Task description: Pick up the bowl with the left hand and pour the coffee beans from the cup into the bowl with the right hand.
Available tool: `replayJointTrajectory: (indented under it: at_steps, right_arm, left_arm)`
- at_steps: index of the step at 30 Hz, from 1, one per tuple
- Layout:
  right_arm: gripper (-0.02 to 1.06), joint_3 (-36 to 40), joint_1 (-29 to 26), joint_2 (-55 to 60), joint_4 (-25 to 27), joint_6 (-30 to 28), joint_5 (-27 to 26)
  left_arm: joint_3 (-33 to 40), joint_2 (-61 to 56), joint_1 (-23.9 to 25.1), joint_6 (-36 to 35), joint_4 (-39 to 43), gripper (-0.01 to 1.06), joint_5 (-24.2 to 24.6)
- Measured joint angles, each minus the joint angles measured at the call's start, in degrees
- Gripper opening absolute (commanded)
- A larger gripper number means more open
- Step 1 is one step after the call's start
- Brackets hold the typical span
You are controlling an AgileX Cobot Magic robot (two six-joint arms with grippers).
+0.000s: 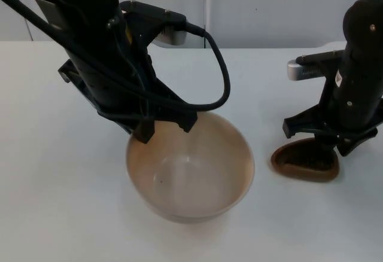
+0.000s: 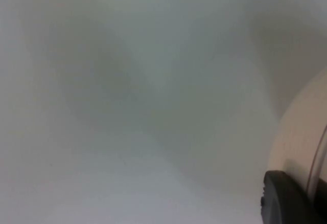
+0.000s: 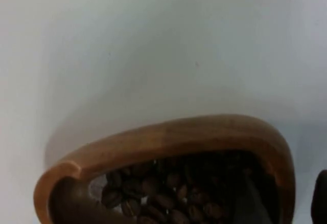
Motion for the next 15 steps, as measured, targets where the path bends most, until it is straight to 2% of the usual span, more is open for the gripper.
replayJointTrajectory:
  at_steps: [12, 15]
  right_arm:
    - [0.34, 0.0, 0.0, 0.0, 1.9, 0.5, -0.5]
    - [0.34, 1.9, 0.0, 0.0, 2.9, 0.6, -2.7]
  left_arm:
    - [0.0, 0.0, 0.0, 0.0, 0.0, 0.00, 0.0]
    - [0.0, 0.0, 0.0, 0.0, 0.0, 0.00, 0.0]
